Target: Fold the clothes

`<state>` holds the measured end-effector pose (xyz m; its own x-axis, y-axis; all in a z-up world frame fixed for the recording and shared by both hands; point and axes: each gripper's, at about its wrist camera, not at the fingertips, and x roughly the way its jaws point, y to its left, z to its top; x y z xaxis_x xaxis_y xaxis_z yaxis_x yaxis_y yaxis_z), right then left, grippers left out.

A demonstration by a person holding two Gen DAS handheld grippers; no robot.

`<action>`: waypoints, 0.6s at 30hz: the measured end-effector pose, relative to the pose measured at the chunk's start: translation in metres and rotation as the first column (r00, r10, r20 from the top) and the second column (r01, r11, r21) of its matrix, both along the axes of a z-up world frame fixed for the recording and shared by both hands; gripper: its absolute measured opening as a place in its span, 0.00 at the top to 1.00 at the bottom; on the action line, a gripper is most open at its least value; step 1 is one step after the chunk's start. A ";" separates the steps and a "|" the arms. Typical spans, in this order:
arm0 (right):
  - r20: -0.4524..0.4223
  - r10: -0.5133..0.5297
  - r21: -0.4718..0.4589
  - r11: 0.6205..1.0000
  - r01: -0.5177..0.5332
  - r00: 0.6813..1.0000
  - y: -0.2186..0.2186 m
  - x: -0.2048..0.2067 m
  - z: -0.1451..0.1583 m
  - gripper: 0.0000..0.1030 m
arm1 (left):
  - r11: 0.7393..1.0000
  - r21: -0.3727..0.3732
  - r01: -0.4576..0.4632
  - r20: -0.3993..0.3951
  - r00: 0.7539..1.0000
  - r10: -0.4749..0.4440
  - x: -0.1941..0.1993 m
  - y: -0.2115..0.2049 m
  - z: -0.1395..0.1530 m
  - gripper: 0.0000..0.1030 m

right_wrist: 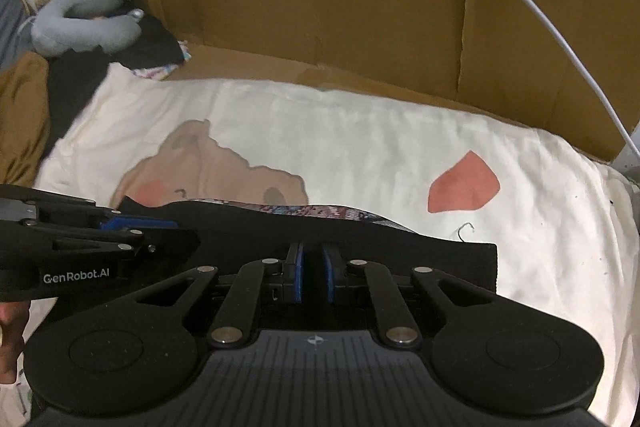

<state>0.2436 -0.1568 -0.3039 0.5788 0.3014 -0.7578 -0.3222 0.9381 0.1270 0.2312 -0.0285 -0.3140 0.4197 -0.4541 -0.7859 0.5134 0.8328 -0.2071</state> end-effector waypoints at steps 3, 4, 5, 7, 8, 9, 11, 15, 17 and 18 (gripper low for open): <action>-0.007 0.002 -0.013 1.000 -0.002 1.000 0.001 0.004 -0.006 0.85 | 1.000 0.011 0.001 -0.006 1.000 0.000 0.004 -0.002 -0.006 0.84; -0.010 0.002 -0.018 1.000 -0.003 1.000 0.001 0.006 -0.008 0.85 | 1.000 0.014 0.002 -0.007 1.000 -0.002 0.005 -0.002 -0.008 0.84; -0.012 0.003 -0.022 1.000 -0.003 1.000 0.002 0.007 -0.010 0.85 | 1.000 0.018 0.003 -0.006 1.000 -0.003 0.005 -0.002 -0.010 0.84; -0.017 0.004 -0.031 1.000 -0.005 1.000 0.003 0.010 -0.015 0.87 | 1.000 0.017 0.001 -0.007 1.000 -0.001 0.008 -0.003 -0.013 0.85; -0.019 0.005 -0.036 0.999 -0.005 1.000 0.003 0.012 -0.017 0.88 | 1.000 0.016 0.000 -0.005 1.000 0.000 0.008 -0.003 -0.014 0.86; -0.022 0.005 -0.040 0.999 -0.006 1.000 0.003 0.013 -0.019 0.88 | 1.000 0.016 0.002 -0.003 1.000 -0.002 0.009 -0.003 -0.015 0.86; -0.020 0.008 -0.037 0.999 -0.009 1.000 0.002 0.013 -0.020 0.88 | 1.000 0.013 0.001 -0.011 1.000 -0.001 0.011 -0.003 -0.015 0.87; -0.015 0.014 -0.030 0.999 -0.014 1.000 0.000 0.013 -0.021 0.88 | 1.000 0.011 0.008 -0.014 1.000 -0.008 0.012 -0.004 -0.004 0.90; -0.013 0.017 -0.027 0.999 -0.017 1.000 -0.001 0.013 -0.022 0.88 | 1.000 -0.003 0.019 0.005 1.000 -0.019 0.009 -0.004 0.005 0.89; -0.012 0.018 -0.025 1.000 -0.018 1.000 -0.002 0.013 -0.022 0.88 | 1.000 -0.011 0.029 0.018 0.999 -0.029 0.006 -0.005 0.009 0.89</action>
